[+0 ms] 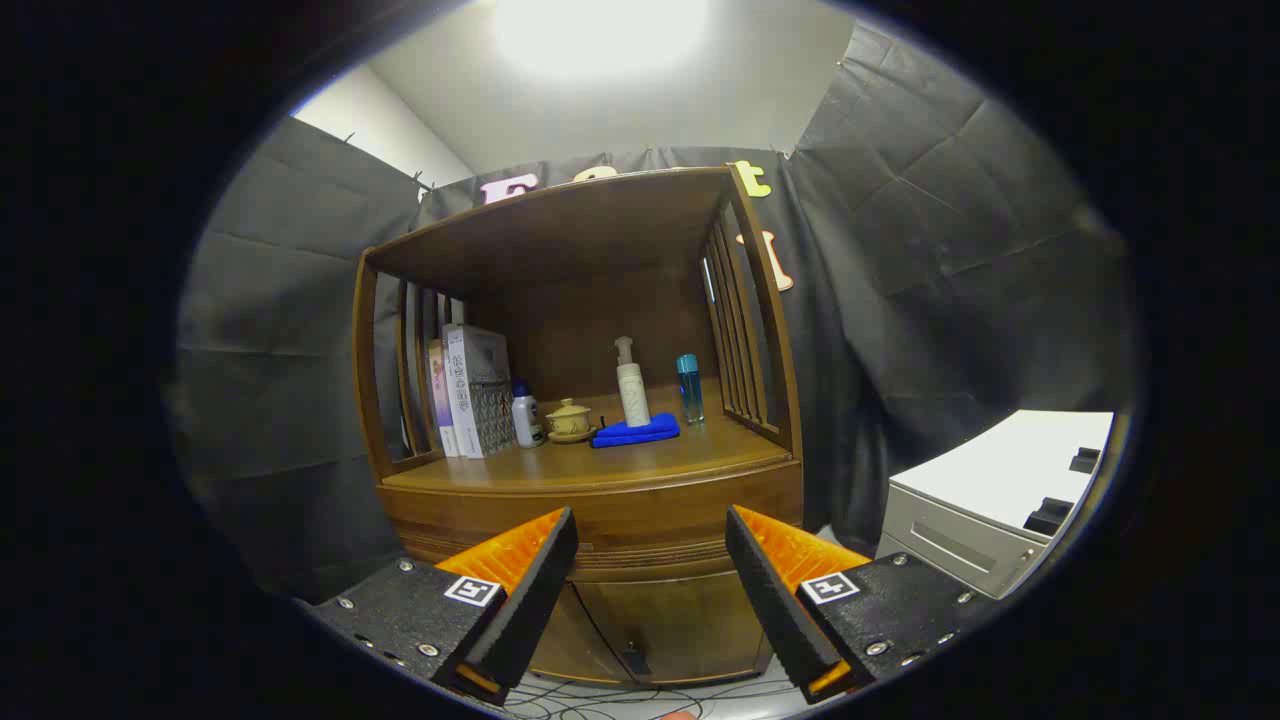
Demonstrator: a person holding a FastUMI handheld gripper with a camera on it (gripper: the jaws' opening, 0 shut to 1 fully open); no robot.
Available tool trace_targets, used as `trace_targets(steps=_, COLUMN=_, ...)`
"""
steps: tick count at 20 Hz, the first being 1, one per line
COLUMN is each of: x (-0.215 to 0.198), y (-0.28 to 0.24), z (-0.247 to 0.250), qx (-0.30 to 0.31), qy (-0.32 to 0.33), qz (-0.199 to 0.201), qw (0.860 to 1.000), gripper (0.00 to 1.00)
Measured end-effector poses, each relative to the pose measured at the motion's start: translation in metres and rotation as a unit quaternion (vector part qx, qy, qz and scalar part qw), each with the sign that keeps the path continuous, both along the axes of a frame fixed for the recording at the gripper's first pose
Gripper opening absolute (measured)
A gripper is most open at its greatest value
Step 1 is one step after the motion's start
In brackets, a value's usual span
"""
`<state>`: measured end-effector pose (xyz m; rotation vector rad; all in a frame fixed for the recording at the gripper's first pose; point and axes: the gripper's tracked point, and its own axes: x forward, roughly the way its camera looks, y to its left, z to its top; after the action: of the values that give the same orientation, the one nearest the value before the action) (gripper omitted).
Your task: Pull open the drawer, take out the items inside it, and place them on the countertop above the cabinet.
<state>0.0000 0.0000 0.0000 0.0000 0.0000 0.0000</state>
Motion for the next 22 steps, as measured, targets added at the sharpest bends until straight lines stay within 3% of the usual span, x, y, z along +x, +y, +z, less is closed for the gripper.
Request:
trace_targets(steps=13, x=0.003, y=0.007, z=0.002, qx=0.006, qy=-0.008, qz=0.01, qw=1.0, gripper=0.95)
trace_targets(steps=22, x=0.048, y=0.036, z=-0.008, qx=0.021, qy=0.012, qz=0.027, qw=0.999, gripper=0.95)
